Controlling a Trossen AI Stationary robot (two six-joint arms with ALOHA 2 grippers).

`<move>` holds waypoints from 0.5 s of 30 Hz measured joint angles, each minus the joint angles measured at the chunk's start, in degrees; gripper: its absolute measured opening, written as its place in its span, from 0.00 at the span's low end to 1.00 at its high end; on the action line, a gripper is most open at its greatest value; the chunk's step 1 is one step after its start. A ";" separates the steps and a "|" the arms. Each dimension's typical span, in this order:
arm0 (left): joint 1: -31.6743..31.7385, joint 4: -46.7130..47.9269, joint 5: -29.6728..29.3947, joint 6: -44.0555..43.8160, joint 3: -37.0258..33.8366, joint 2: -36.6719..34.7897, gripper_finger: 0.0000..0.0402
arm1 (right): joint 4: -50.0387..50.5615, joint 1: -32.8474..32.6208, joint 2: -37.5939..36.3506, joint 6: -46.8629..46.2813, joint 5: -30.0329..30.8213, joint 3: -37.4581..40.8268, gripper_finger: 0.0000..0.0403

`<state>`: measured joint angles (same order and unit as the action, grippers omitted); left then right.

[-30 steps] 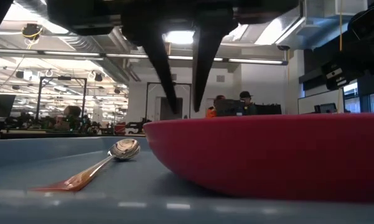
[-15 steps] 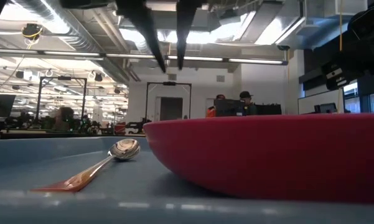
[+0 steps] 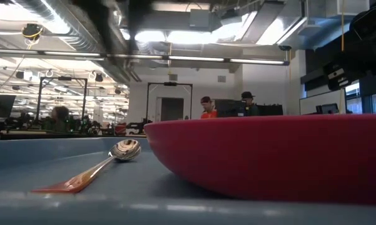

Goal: Pick and place plate/cup/fork/spoon on tray
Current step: Put the red cup to the top of the orange spoon on the blue serving tray

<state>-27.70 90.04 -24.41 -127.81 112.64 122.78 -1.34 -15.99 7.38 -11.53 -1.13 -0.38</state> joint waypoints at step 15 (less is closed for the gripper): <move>-14.07 -0.13 10.37 -31.51 -22.21 -18.89 0.18 | 0.00 0.01 0.00 0.00 -0.02 -0.02 0.25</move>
<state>-41.77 89.90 -14.04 -159.32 90.42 103.90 -1.34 -15.97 7.38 -11.53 -1.15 -0.40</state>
